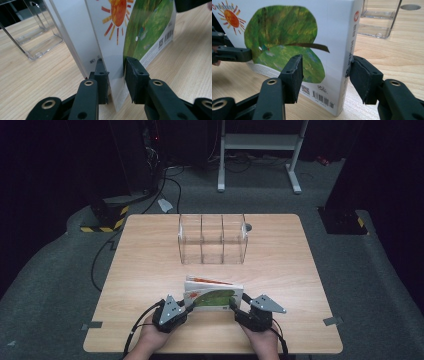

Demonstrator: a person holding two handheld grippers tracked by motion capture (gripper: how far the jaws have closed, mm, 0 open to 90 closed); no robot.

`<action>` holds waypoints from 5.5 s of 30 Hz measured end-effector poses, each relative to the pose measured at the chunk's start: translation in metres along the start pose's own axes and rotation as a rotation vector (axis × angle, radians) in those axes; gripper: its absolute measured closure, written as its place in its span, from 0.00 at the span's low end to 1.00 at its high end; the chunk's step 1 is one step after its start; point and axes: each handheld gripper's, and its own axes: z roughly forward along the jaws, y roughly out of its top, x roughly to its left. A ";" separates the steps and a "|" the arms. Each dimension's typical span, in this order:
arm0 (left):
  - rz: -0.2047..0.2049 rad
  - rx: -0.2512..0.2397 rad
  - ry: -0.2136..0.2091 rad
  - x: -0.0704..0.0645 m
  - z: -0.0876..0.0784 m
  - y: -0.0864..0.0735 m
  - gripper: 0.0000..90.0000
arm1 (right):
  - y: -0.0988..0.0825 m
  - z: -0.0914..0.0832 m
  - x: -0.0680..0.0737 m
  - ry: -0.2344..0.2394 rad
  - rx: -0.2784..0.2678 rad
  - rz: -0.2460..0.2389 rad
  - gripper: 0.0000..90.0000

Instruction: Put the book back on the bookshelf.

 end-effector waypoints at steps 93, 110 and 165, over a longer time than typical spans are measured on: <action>-0.340 0.273 0.240 0.083 -0.007 -0.044 0.28 | 0.016 -0.020 -0.014 -0.057 -0.098 -0.106 0.81; -0.335 0.272 0.228 0.084 -0.007 -0.044 0.28 | 0.027 -0.035 -0.003 -0.140 -0.113 -0.119 0.84; -0.351 0.272 0.246 0.083 -0.007 -0.044 0.28 | 0.112 0.088 -0.036 -0.398 -0.181 -0.113 0.84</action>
